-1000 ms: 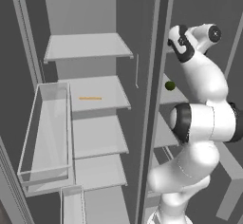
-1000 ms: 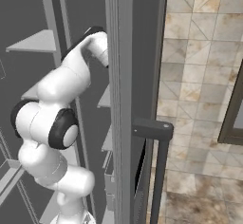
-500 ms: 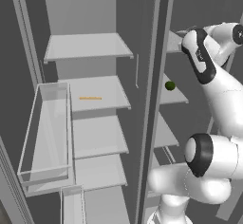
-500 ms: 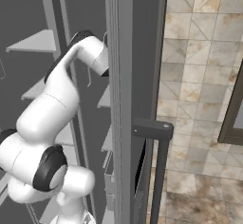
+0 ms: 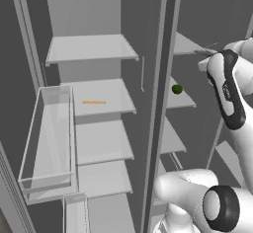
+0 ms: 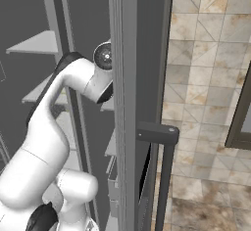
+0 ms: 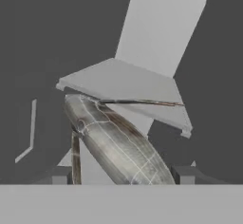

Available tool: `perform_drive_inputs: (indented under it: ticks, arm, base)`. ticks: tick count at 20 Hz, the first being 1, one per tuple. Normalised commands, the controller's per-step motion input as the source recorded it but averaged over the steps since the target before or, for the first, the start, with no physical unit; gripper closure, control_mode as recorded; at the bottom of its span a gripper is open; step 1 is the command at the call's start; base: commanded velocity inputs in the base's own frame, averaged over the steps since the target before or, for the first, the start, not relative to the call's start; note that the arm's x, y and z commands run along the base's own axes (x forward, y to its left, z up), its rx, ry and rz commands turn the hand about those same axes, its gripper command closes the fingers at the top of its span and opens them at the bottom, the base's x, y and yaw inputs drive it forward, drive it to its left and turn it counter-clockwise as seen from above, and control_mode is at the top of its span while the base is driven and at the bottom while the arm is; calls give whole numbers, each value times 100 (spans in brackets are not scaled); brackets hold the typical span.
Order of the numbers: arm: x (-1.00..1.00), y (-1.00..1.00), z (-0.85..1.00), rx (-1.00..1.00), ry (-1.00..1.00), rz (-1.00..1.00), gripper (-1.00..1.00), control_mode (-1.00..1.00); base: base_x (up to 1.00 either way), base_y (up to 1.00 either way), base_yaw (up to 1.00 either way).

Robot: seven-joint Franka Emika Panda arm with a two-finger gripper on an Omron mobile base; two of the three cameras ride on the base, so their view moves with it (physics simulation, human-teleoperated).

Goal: Pick up the frozen fish from the freezer, place it on any shelf in the fridge, and close the fridge and freezer doors when done.

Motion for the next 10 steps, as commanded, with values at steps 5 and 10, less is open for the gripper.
perform_drive_inputs:
  ticks: [5, 10]
  arm:
    - [-100, 61, -36, -1, 5, 7, 100, -100]
    - [-100, 99, 0, 0, 15, 4, 100, -100]
  base:
    - [0, 0, 0]
    - [0, 0, 0]
